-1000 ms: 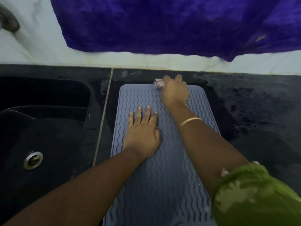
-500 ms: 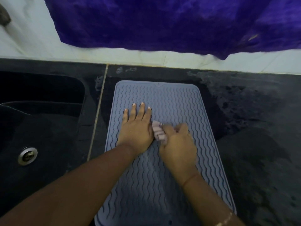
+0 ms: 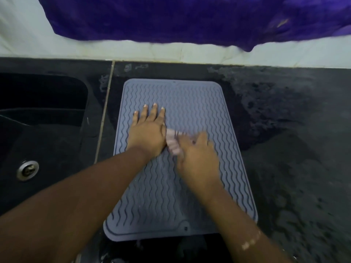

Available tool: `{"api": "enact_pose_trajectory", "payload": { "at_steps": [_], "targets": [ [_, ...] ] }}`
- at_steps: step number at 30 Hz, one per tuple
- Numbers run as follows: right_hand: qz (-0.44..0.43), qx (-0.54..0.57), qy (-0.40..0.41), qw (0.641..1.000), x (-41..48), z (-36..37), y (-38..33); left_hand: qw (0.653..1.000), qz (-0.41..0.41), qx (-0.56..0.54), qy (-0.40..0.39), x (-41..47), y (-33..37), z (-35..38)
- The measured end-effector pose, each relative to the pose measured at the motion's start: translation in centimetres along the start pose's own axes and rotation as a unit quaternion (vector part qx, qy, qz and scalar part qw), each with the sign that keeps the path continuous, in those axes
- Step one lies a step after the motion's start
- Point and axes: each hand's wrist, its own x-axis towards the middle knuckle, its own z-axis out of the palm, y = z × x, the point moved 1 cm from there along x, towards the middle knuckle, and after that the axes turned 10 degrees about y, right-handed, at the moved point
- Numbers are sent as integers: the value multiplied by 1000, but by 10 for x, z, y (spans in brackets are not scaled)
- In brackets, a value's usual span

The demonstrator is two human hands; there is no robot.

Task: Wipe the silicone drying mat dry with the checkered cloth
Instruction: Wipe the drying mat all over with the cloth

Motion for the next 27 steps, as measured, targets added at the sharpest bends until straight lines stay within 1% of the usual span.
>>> {"api": "enact_pose_trajectory", "payload": {
  "at_steps": [3,5,6,10,13,16,19,22,27],
  "targets": [
    [13,-13,-25,1000,-58,-21,-6,1000,-6,-3,15,-1,1,0],
    [28,3,-51,998,-74,-26,-5,1000,2,4,15,-2,1,0],
    [25,15,-42,999,-72,-25,-2,1000,7,9,15,-2,1,1],
    [-6,27,26,999,-11,2,11,1000,17,10,5,0,-1,2],
    [-14,1,24,1000,53,25,11,1000,15,8,6,0,-1,2],
    [-1,-1,13,1000,74,31,10,1000,6,3,13,0,1,3],
    [-21,-10,37,999,39,23,7,1000,2,4,8,1,0,4],
    [-28,18,62,998,-16,4,7,1000,0,13,13,2,0,5],
    [-39,27,23,999,-87,-25,10,1000,-6,22,17,1,3,4]
  ]
}}
